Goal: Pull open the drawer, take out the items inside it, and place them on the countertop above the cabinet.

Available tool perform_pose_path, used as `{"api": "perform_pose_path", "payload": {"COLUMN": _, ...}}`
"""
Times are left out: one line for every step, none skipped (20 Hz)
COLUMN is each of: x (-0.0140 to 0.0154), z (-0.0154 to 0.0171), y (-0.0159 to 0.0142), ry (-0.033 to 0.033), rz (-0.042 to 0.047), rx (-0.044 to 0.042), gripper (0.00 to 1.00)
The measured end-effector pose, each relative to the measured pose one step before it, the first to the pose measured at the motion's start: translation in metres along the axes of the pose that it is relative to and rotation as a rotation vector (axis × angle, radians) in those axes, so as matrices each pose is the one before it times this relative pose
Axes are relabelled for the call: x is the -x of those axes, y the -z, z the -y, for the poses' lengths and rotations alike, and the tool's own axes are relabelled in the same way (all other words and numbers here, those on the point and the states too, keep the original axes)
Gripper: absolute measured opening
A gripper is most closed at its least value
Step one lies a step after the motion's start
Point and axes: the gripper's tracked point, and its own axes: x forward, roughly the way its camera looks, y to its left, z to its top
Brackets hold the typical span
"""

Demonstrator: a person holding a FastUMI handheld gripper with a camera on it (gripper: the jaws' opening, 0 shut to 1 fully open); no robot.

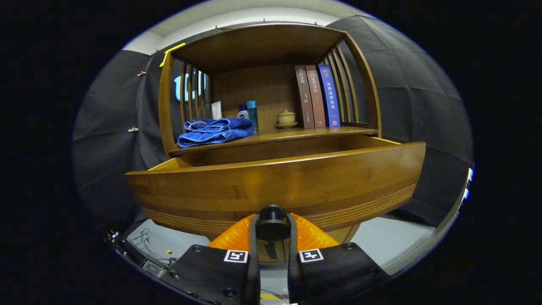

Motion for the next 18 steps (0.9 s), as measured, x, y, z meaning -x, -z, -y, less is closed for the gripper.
{"api": "perform_pose_path", "payload": {"x": 0.00251, "z": 0.00079, "y": 0.00222, "ry": 0.00126, "rz": 0.00168, "rx": 0.01098, "gripper": 0.29}}
{"api": "perform_pose_path", "payload": {"x": 0.00091, "z": 0.00062, "y": 0.00508, "ry": 0.00182, "rz": -0.00892, "rx": 0.01314, "gripper": 0.29}}
{"api": "perform_pose_path", "payload": {"x": 0.00128, "z": -0.00062, "y": -0.00337, "ry": 0.00023, "rz": 0.01191, "rx": 0.00605, "gripper": 0.29}}
{"api": "perform_pose_path", "payload": {"x": -0.00216, "z": -0.00021, "y": 0.00176, "ry": 0.00135, "rz": -0.01562, "rx": -0.00219, "gripper": 0.30}}
{"api": "perform_pose_path", "payload": {"x": 0.00169, "z": 0.00064, "y": 0.00180, "ry": 0.00521, "rz": -0.00758, "rx": -0.00452, "gripper": 0.29}}
{"api": "perform_pose_path", "payload": {"x": -0.00105, "z": -0.00081, "y": -0.00040, "ry": 0.00089, "rz": -0.01359, "rx": 0.00317, "gripper": 0.41}}
{"api": "perform_pose_path", "payload": {"x": 0.00201, "z": -0.00252, "y": 0.00059, "ry": -0.00694, "rz": -0.01405, "rx": 0.00680, "gripper": 0.52}}
{"api": "perform_pose_path", "payload": {"x": 0.00347, "z": -0.00366, "y": -0.00246, "ry": -0.01678, "rz": -0.01292, "rx": 0.00839, "gripper": 0.64}}
{"api": "perform_pose_path", "payload": {"x": 0.00261, "z": -0.00230, "y": 0.00101, "ry": -0.01111, "rz": -0.02325, "rx": 0.02310, "gripper": 0.75}}
{"api": "perform_pose_path", "payload": {"x": 0.00346, "z": 0.00067, "y": -0.00530, "ry": -0.00260, "rz": -0.01532, "rx": 0.02803, "gripper": 0.86}}
{"api": "perform_pose_path", "payload": {"x": 0.00865, "z": 0.00390, "y": -0.00392, "ry": 0.00670, "rz": -0.00914, "rx": 0.02311, "gripper": 0.98}}
{"api": "perform_pose_path", "payload": {"x": 0.00639, "z": 0.00580, "y": -0.00872, "ry": 0.01741, "rz": -0.00138, "rx": 0.01009, "gripper": 0.98}}
{"api": "perform_pose_path", "payload": {"x": 0.00729, "z": 0.00140, "y": -0.00910, "ry": 0.00070, "rz": -0.00672, "rx": -0.00019, "gripper": 0.99}}
{"api": "perform_pose_path", "payload": {"x": 0.00480, "z": -0.00130, "y": -0.00942, "ry": -0.01551, "rz": -0.01220, "rx": -0.01006, "gripper": 0.99}}
{"api": "perform_pose_path", "payload": {"x": 0.00447, "z": 0.00108, "y": -0.00756, "ry": -0.01281, "rz": -0.02723, "rx": -0.01157, "gripper": 0.99}}
{"api": "perform_pose_path", "payload": {"x": 0.00386, "z": -0.00366, "y": -0.01119, "ry": -0.03009, "rz": -0.01536, "rx": -0.01517, "gripper": 0.99}}
{"api": "perform_pose_path", "payload": {"x": 0.00332, "z": -0.00358, "y": -0.01313, "ry": -0.03234, "rz": -0.01188, "rx": -0.01502, "gripper": 0.99}}
{"api": "perform_pose_path", "payload": {"x": 0.00228, "z": 0.00033, "y": -0.01245, "ry": -0.02028, "rz": -0.01104, "rx": -0.00783, "gripper": 0.98}}
